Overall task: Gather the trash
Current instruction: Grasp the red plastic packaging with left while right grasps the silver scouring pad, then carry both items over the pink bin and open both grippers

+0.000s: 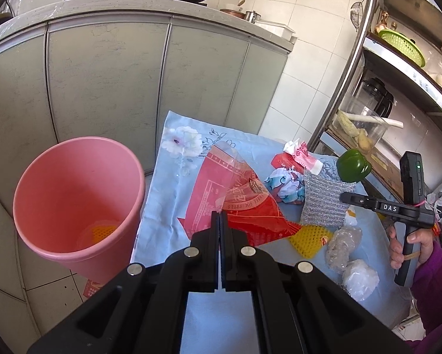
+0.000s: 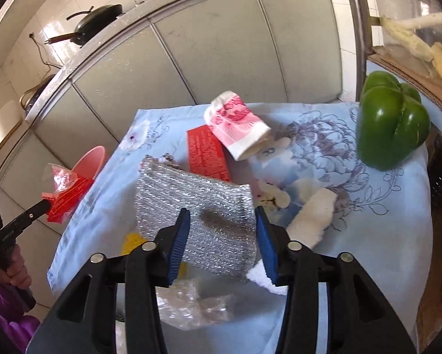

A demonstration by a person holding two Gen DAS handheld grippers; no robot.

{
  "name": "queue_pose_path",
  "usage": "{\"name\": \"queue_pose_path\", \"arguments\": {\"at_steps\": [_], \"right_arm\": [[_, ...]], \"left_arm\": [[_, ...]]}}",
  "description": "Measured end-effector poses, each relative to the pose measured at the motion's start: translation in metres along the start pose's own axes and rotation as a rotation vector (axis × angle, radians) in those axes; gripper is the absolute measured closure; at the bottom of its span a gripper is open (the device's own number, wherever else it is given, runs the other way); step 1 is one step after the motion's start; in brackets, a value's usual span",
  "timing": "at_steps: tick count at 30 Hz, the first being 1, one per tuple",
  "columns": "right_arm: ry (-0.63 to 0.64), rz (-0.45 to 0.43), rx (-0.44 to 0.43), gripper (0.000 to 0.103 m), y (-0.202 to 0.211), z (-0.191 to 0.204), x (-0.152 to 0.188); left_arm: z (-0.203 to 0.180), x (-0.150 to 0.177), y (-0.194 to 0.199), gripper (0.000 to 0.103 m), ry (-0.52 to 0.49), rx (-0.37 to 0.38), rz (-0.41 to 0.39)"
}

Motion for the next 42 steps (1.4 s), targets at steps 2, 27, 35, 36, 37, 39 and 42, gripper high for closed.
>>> {"name": "queue_pose_path", "arguments": {"at_steps": [2, 27, 35, 36, 37, 39, 42], "right_arm": [[0.021, -0.003, 0.007, 0.09, 0.004, 0.005, 0.002], [0.222, -0.207, -0.183, 0.097, 0.051, 0.173, -0.067], [0.29, -0.111, -0.28, 0.097, -0.019, 0.255, -0.058], [0.304, -0.097, -0.284, 0.097, -0.029, 0.264, -0.055], [0.31, -0.087, -0.287, 0.097, -0.036, 0.271, -0.052], [0.324, -0.063, -0.291, 0.097, -0.052, 0.284, -0.046], [0.34, -0.027, -0.286, 0.097, -0.072, 0.299, -0.036]], "left_arm": [[0.0, 0.0, 0.002, 0.103, 0.004, 0.002, -0.004], [0.087, -0.019, 0.065, 0.103, 0.108, -0.185, -0.175], [0.135, -0.01, 0.064, 0.103, 0.156, -0.308, -0.156], [0.139, -0.009, 0.061, 0.103, 0.158, -0.32, -0.148], [0.143, -0.007, 0.059, 0.103, 0.158, -0.33, -0.142], [0.15, -0.003, 0.052, 0.103, 0.151, -0.354, -0.125], [0.156, 0.004, 0.043, 0.103, 0.144, -0.378, -0.1]]}}
Point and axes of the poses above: each gripper's, at about its wrist camera, not at the fingertips, and y roughly against the way its jaws point, z to its left, x to its underside, the point moved 7 cm from there along -y, roughly the way its jaws point, and after that the axes turned 9 degrees about -z, right-handed, at the moved point
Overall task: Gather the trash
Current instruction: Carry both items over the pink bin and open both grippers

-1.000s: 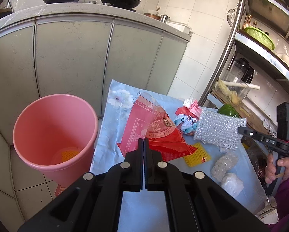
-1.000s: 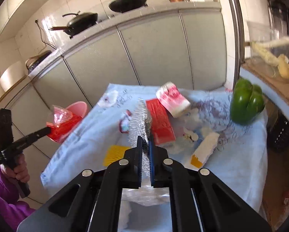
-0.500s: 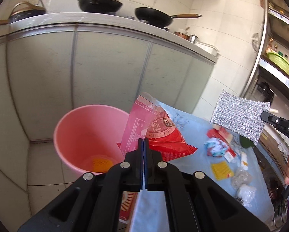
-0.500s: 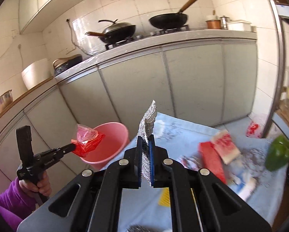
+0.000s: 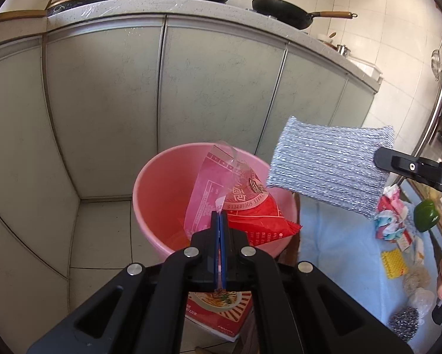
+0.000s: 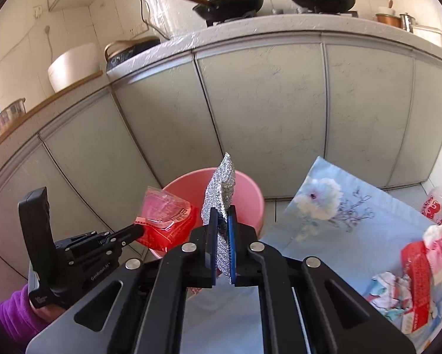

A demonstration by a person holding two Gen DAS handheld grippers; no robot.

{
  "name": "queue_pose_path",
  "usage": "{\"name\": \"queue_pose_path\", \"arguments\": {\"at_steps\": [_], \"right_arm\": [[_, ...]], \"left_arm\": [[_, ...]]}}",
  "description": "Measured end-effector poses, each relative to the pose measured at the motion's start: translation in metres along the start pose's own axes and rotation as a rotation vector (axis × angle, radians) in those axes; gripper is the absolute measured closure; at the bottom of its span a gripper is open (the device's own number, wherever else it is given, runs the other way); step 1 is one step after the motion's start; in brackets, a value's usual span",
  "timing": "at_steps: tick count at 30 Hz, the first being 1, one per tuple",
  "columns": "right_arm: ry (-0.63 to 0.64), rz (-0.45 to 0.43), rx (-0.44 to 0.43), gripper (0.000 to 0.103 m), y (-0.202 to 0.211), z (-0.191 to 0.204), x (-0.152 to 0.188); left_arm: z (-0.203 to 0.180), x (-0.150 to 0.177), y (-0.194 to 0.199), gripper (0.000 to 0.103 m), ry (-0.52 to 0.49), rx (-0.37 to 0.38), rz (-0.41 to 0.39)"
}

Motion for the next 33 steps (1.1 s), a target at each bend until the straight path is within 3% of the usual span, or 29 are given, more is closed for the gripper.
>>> {"name": "queue_pose_path", "arguments": {"at_steps": [14, 16, 18, 21, 33], "right_arm": [[-0.019, 0.11, 0.015, 0.096, -0.056, 0.009, 0.022], [-0.032, 0.126, 0.005, 0.095, -0.059, 0.009, 0.025], [-0.041, 0.133, -0.003, 0.088, -0.061, 0.009, 0.026], [-0.043, 0.122, -0.017, 0.077, -0.057, 0.01, 0.026], [-0.034, 0.05, 0.031, 0.077, -0.001, -0.002, 0.025]], "left_arm": [[0.004, 0.012, -0.028, 0.1, -0.019, -0.049, 0.064], [0.001, 0.011, -0.03, 0.091, -0.017, -0.053, 0.071], [0.002, 0.01, -0.03, 0.071, -0.005, -0.061, 0.07], [0.0, 0.008, -0.027, 0.071, 0.003, -0.06, 0.06], [-0.025, -0.008, 0.001, 0.071, -0.024, 0.037, -0.004]]}}
Point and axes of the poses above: each gripper's, at about its wrist camera, not at the fingertips, and y roughly against the way its jaws point, z to its left, x to its underside, the point moved 7 cm from there along -y, roughly the way its jaws point, and after that the axes turned 9 degrees about -z, right-handed, at the moved point
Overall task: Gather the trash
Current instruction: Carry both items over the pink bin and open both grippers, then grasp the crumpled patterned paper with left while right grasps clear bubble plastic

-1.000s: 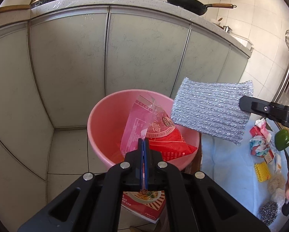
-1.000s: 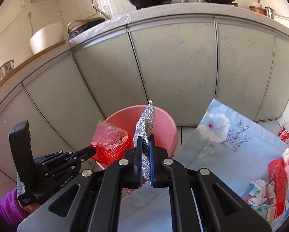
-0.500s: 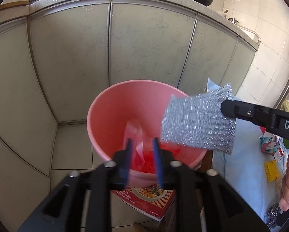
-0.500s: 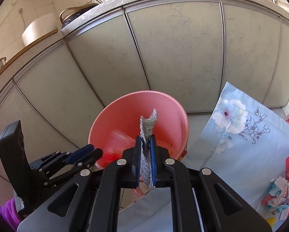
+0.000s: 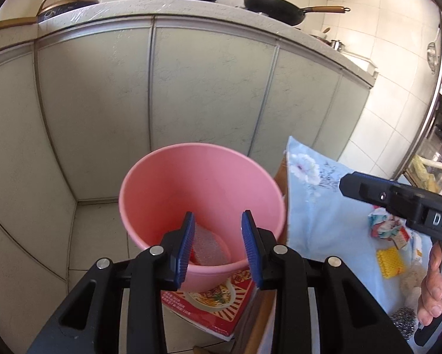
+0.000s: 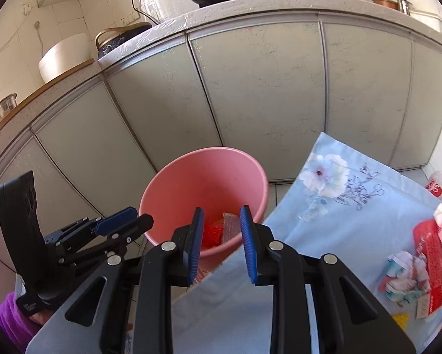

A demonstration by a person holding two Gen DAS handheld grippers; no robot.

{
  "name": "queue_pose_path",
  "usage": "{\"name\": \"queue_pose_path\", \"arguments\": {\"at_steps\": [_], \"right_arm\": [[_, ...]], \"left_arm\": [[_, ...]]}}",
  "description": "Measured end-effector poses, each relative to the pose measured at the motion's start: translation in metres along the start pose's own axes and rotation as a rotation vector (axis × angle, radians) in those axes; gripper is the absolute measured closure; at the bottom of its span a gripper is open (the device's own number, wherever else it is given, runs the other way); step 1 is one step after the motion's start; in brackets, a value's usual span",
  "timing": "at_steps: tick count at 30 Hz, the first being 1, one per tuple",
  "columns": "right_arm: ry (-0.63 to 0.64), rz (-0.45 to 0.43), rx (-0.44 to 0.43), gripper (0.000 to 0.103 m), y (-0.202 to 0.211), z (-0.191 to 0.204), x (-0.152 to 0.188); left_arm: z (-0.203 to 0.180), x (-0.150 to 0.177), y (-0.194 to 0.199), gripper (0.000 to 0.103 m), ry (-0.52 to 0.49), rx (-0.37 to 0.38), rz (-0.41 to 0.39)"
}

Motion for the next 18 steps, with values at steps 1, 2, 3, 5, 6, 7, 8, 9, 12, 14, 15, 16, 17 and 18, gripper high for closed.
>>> {"name": "queue_pose_path", "arguments": {"at_steps": [1, 2, 3, 5, 6, 7, 8, 9, 12, 14, 15, 16, 17, 18], "right_arm": [[0.002, -0.005, 0.008, 0.077, 0.007, -0.002, 0.002], [0.003, -0.009, 0.019, 0.077, 0.013, -0.004, 0.003], [0.001, -0.012, 0.028, 0.077, 0.019, -0.007, 0.005], [-0.01, -0.024, 0.05, 0.077, 0.036, -0.015, 0.011], [-0.017, -0.032, 0.063, 0.077, 0.046, -0.021, 0.013], [-0.024, -0.039, 0.076, 0.077, 0.053, -0.026, 0.015], [-0.036, -0.049, 0.093, 0.077, 0.064, -0.034, 0.017], [-0.049, -0.062, 0.109, 0.077, 0.075, -0.042, 0.019], [-0.085, -0.1, 0.174, 0.077, 0.107, -0.07, 0.023], [-0.1, -0.116, 0.232, 0.077, 0.125, -0.09, 0.03], [-0.115, -0.125, 0.264, 0.077, 0.137, -0.104, 0.034], [-0.127, -0.13, 0.283, 0.077, 0.144, -0.114, 0.038], [-0.145, -0.133, 0.31, 0.077, 0.152, -0.126, 0.043], [-0.167, -0.138, 0.33, 0.077, 0.16, -0.139, 0.048]], "left_arm": [[-0.006, -0.001, 0.003, 0.071, -0.005, 0.014, -0.005], [-0.01, -0.002, 0.006, 0.071, -0.01, 0.024, -0.009], [-0.015, -0.003, 0.008, 0.071, -0.015, 0.036, -0.011], [-0.027, -0.003, 0.014, 0.071, -0.029, 0.064, -0.013], [-0.033, -0.004, 0.016, 0.071, -0.035, 0.077, -0.014], [-0.041, -0.004, 0.018, 0.071, -0.04, 0.094, -0.013], [-0.047, -0.004, 0.02, 0.071, -0.044, 0.107, -0.01], [-0.055, -0.005, 0.02, 0.071, -0.048, 0.121, -0.006], [-0.079, -0.003, 0.019, 0.071, -0.054, 0.181, 0.022], [-0.094, 0.002, 0.017, 0.071, -0.057, 0.214, 0.045], [-0.101, 0.003, 0.014, 0.071, -0.059, 0.227, 0.06], [-0.11, 0.005, 0.01, 0.071, -0.061, 0.242, 0.077], [-0.117, 0.007, 0.008, 0.071, -0.064, 0.252, 0.087], [-0.126, 0.01, 0.005, 0.071, -0.071, 0.267, 0.101]]}}
Point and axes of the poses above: each gripper's, at about its wrist camera, not at the fingertips, and y roughly against the way its jaws point, z to its left, x to its underside, the point moved 7 cm from there along -y, roughly the way its jaws point, and after that the axes turned 9 degrees about -z, right-handed, at the moved point
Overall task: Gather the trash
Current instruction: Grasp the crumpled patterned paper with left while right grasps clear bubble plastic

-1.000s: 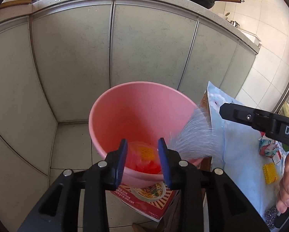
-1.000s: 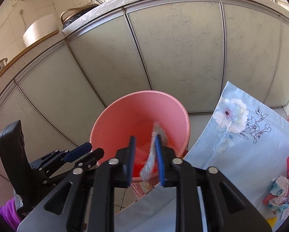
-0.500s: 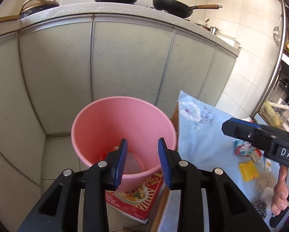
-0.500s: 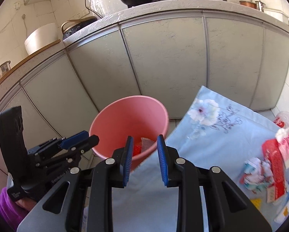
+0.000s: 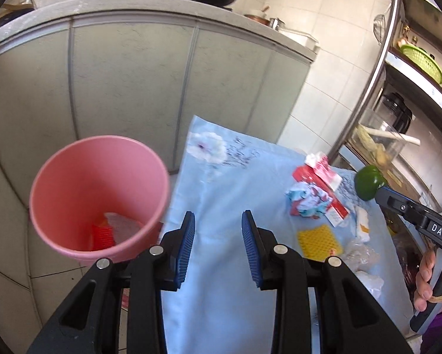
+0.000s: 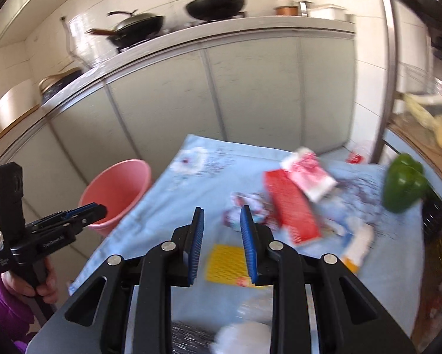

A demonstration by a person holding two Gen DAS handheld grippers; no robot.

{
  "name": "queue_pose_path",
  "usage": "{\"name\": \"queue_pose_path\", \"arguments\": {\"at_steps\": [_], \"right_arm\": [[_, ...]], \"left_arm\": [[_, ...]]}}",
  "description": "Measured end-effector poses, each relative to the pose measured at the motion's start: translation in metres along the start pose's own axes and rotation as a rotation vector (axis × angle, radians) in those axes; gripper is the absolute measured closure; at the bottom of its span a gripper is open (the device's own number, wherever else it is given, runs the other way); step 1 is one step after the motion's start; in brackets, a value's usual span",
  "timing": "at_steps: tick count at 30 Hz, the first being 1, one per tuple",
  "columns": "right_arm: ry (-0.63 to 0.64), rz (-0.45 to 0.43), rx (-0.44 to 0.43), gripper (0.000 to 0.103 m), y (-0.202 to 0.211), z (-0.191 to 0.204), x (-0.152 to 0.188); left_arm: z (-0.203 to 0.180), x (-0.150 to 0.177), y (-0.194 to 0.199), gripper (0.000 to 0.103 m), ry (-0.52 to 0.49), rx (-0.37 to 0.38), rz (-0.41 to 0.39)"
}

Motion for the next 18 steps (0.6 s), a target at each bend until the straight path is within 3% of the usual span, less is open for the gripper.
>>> {"name": "queue_pose_path", "arguments": {"at_steps": [5, 9, 18], "right_arm": [[-0.083, 0.013, 0.062, 0.077, 0.012, -0.056, 0.018], [-0.11, 0.015, 0.072, 0.077, 0.02, -0.079, 0.034], [-0.146, 0.047, 0.017, 0.077, 0.024, -0.087, 0.056]], "left_arm": [[-0.043, 0.008, -0.024, 0.071, -0.052, 0.08, 0.045], [-0.077, 0.007, -0.044, 0.071, -0.098, 0.128, 0.069], [-0.116, 0.003, -0.101, 0.067, -0.095, 0.169, 0.154]]}}
Point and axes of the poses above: each gripper's, at about its wrist camera, not at the fingertips, and y roughly against the way its jaws point, z to its left, x to its underside, the point moved 7 cm from there along -y, roughly the way its jaws point, and after that the axes turned 9 degrees about -z, right-handed, at the moved point
